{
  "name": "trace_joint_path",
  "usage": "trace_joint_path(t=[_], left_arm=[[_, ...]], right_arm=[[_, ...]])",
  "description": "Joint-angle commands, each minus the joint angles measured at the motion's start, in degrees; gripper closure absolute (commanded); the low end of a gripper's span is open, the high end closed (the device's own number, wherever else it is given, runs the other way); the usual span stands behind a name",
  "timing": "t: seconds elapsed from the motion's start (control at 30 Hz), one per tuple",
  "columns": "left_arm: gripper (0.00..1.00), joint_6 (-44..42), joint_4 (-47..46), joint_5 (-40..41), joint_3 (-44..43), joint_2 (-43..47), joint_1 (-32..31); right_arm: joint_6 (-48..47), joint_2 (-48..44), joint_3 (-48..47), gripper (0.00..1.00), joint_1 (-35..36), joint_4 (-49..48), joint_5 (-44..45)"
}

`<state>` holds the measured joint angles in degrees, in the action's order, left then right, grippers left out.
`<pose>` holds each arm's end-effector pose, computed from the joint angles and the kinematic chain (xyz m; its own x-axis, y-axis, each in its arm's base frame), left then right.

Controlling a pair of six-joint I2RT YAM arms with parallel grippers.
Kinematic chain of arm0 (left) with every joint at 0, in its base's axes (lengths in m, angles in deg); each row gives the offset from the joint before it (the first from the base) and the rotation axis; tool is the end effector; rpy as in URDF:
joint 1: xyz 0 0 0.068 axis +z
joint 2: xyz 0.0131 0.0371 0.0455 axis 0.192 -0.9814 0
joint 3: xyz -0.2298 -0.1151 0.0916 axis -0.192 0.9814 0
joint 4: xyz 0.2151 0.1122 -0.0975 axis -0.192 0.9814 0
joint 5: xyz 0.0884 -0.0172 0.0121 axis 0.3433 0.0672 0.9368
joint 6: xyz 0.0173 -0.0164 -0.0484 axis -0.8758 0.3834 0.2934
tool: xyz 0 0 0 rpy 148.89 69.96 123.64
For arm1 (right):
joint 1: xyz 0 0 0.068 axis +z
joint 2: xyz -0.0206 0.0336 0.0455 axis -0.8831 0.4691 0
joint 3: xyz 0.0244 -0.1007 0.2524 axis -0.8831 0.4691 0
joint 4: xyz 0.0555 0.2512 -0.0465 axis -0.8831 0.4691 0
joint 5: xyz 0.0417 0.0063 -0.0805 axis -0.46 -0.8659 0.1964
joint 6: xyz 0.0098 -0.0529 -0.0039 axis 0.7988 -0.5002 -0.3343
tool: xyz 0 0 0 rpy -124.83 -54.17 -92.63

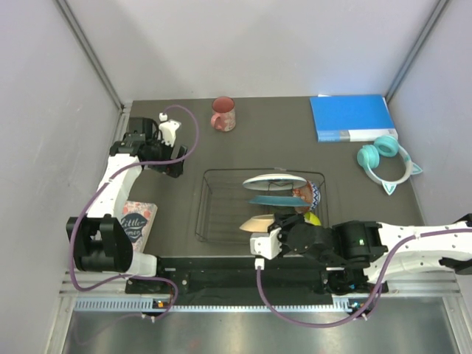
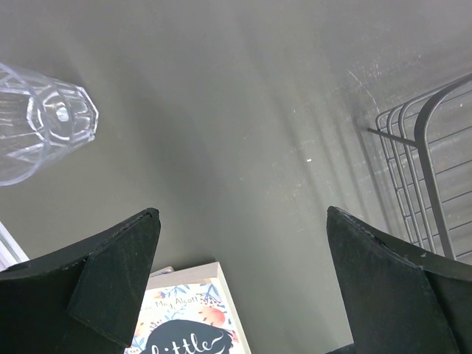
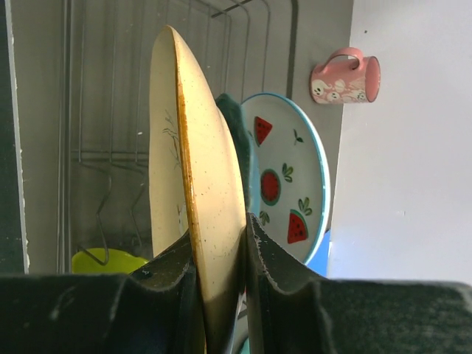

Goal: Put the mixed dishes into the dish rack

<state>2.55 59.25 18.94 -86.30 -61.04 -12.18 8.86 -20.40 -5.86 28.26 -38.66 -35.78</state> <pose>0.2951 -0.0144 0.2973 -0.7127 0.3395 -0.6138 0.4237 0.9058 0.0091 0.0190 0.1855 0.3296 0.5175 -0.7442 -0.4223 -0.6470 -0.0173 -0.7623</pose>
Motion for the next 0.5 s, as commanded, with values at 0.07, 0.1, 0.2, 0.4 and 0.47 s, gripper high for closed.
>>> trace_joint_path(t=[0.07,0.1,0.2,0.4,0.47], left_arm=[[0.01,0.5,-2.9,-1.0,1.5,2.3,0.3],[0.01,0.5,-3.1,-1.1,1.6,2.3,0.3],[0.01,0.2,-3.6,-1.0,2.5,2.7,0.4],[0.01,0.4,-4.1,-1.8,3.1,2.9,0.7],[0.01,0.4,-4.3,-1.9,3.6,2.9,0.7]], right_arm=[[-3.5,-0.1,1.4,1.00,0.0,-9.4,1.2],[-4.7,-0.2,1.7,1.00,-0.2,-9.5,1.3],[-6.4,-0.1,2.2,1.00,-1.2,-9.8,1.1],[-8.9,-0.6,3.2,1.00,-2.7,-10.2,-0.5],[-9.5,-0.4,3.3,1.00,-3.0,-10.3,-0.5]])
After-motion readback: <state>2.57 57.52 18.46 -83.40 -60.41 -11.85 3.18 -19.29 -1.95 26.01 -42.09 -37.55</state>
